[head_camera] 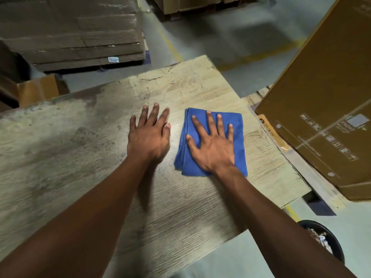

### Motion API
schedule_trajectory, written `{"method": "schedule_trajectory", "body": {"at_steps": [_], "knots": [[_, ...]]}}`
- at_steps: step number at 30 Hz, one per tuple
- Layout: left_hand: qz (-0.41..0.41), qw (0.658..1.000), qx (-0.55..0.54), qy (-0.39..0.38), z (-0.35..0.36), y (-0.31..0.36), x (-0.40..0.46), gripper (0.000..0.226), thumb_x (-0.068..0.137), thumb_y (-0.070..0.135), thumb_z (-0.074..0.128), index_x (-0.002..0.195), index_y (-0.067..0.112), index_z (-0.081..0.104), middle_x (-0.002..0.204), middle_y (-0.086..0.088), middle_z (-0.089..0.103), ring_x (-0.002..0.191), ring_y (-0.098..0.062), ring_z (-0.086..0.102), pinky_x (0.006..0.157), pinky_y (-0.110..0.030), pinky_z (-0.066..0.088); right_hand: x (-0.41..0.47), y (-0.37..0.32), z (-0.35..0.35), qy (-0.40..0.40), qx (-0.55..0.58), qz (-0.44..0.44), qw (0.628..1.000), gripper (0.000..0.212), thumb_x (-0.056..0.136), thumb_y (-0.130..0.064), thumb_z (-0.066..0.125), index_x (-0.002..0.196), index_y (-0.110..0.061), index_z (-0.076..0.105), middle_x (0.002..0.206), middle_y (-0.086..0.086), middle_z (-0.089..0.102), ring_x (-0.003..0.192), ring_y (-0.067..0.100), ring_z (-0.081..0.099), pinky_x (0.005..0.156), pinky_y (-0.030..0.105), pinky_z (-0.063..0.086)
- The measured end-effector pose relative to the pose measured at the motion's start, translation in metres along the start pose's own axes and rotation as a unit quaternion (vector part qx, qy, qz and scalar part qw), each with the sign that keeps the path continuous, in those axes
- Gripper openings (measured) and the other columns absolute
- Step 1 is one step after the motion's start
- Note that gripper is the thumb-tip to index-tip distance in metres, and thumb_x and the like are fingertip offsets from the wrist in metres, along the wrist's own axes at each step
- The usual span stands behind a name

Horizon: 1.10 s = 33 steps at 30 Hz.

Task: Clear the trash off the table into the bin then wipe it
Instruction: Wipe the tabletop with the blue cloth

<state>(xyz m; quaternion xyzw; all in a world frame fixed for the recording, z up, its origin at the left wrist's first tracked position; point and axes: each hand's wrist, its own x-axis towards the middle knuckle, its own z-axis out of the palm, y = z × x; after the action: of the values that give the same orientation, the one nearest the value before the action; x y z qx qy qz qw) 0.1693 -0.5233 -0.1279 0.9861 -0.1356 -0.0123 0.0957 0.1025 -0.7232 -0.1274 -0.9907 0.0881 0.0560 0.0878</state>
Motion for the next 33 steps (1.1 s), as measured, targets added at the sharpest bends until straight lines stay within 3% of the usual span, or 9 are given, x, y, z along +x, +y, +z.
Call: {"method": "schedule_trajectory", "body": {"at_steps": [8, 17, 20, 26, 33], "knots": [[0.004, 1.0, 0.006, -0.002, 0.003, -0.001, 0.003, 0.063, 0.111, 0.053, 0.012, 0.172, 0.04, 0.006, 0.182, 0.006, -0.001, 0.168, -0.023, -0.003, 0.134, -0.057, 0.002, 0.106, 0.029, -0.022, 0.006, 0.017, 0.115, 0.993, 0.075, 0.104, -0.074, 0.012, 0.172, -0.042, 0.0, 0.182, 0.005, -0.009, 0.166, 0.037, -0.012, 0.13, 0.066, -0.006], [0.0, 1.0, 0.009, -0.008, 0.001, 0.0, 0.001, 0.063, 0.111, 0.054, 0.01, 0.172, 0.041, 0.002, 0.182, 0.007, -0.004, 0.168, -0.022, -0.006, 0.134, -0.057, 0.001, -0.055, -0.01, 0.006, -0.007, 0.023, 0.068, 0.997, 0.075, 0.103, -0.076, 0.01, 0.17, -0.045, -0.005, 0.18, 0.003, -0.016, 0.165, 0.033, -0.021, 0.129, 0.065, -0.012], [0.002, 1.0, 0.008, -0.003, 0.0, -0.001, 0.002, 0.062, 0.112, 0.054, 0.011, 0.172, 0.041, 0.004, 0.182, 0.007, -0.001, 0.168, -0.023, -0.004, 0.134, -0.057, 0.002, -0.019, 0.005, 0.001, -0.005, 0.008, 0.07, 0.997, 0.077, 0.102, -0.078, 0.008, 0.17, -0.046, -0.006, 0.18, 0.002, -0.017, 0.165, 0.033, -0.021, 0.129, 0.066, -0.012], [0.004, 1.0, 0.007, -0.008, -0.001, 0.002, 0.002, 0.062, 0.112, 0.055, 0.01, 0.172, 0.042, 0.003, 0.182, 0.007, -0.002, 0.168, -0.023, -0.005, 0.134, -0.057, 0.002, 0.066, 0.061, -0.02, 0.001, 0.023, 0.163, 0.986, 0.078, 0.103, -0.077, 0.011, 0.171, -0.043, -0.002, 0.181, 0.006, -0.009, 0.166, 0.04, -0.009, 0.129, 0.069, -0.004], [0.009, 1.0, 0.006, -0.024, -0.003, -0.006, 0.003, 0.061, 0.113, 0.056, 0.012, 0.172, 0.042, 0.006, 0.182, 0.006, 0.001, 0.168, -0.026, -0.003, 0.133, -0.059, 0.002, -0.076, 0.057, 0.004, 0.032, 0.049, 0.227, 0.972, 0.077, 0.102, -0.079, 0.009, 0.17, -0.047, -0.003, 0.181, 0.001, -0.012, 0.166, 0.035, -0.016, 0.126, 0.069, -0.013]]}}
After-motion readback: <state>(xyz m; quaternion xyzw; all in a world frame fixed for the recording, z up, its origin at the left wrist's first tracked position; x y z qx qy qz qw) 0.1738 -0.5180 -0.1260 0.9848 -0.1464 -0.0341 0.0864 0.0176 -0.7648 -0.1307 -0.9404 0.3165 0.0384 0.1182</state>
